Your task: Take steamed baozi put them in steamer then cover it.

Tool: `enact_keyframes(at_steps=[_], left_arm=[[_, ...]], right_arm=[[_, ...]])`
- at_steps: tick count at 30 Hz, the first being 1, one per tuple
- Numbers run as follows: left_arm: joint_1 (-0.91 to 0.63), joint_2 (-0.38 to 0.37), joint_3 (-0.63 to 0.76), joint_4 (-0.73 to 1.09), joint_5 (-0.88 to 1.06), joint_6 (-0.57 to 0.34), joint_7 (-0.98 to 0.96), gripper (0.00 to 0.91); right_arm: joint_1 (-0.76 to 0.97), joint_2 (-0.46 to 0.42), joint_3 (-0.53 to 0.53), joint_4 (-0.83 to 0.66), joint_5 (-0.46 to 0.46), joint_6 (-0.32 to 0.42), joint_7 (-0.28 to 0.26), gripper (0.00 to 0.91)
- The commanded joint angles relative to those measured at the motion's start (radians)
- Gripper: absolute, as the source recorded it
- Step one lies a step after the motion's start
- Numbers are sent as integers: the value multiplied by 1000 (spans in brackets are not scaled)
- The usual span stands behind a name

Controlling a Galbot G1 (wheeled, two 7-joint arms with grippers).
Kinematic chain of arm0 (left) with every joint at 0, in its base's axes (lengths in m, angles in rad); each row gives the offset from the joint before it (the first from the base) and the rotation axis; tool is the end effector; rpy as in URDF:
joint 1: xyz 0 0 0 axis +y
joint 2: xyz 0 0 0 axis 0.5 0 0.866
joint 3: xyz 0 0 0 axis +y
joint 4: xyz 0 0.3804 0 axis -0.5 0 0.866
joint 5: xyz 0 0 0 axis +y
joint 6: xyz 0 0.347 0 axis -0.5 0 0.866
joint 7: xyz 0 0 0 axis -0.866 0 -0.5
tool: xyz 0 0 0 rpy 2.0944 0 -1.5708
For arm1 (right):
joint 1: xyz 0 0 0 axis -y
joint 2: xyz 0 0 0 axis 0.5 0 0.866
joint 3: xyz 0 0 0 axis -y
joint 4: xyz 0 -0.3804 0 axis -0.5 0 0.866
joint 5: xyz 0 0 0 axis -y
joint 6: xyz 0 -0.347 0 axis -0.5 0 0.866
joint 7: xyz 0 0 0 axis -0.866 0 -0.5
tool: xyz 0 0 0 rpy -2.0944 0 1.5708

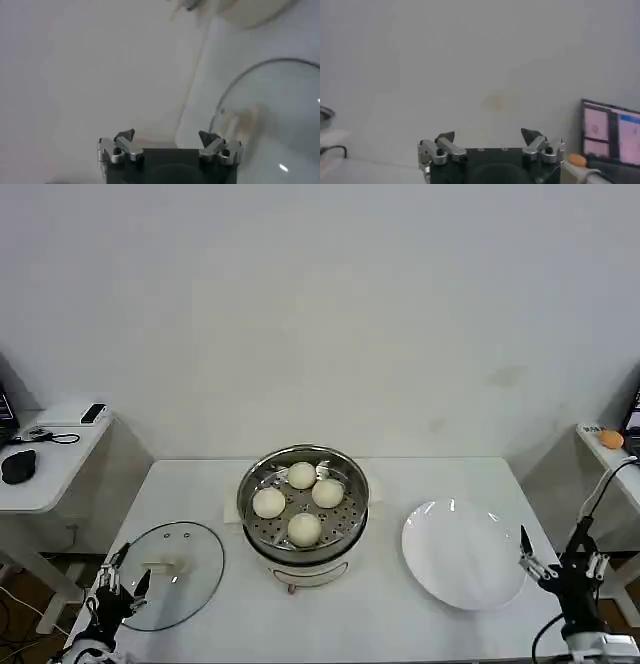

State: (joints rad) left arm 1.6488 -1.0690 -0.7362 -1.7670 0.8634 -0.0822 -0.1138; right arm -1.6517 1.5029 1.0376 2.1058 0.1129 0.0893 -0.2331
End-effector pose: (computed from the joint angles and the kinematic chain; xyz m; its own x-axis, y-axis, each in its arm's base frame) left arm 0.1386 0.2134 -0.3859 -0.9797 -0.0262 0.1990 0.1919 0.1690 0.9668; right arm 0.1041 -0.1602 -0.3066 -0.9874 0.1499 -0.0498 0.1575 0.9585 -0.2375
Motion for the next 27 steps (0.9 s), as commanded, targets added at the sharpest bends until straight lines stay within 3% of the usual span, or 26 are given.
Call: enact_keyframes(at_steps=[1,27], left_arm=[[-34,7,46,60,132,-14,-2,907],[-215,49,121,173,134,20,45,907]], right_arm=[[-58,37,47,17,-25,16,-4,907],[-69,57,22,1,-77,39,-10,907]])
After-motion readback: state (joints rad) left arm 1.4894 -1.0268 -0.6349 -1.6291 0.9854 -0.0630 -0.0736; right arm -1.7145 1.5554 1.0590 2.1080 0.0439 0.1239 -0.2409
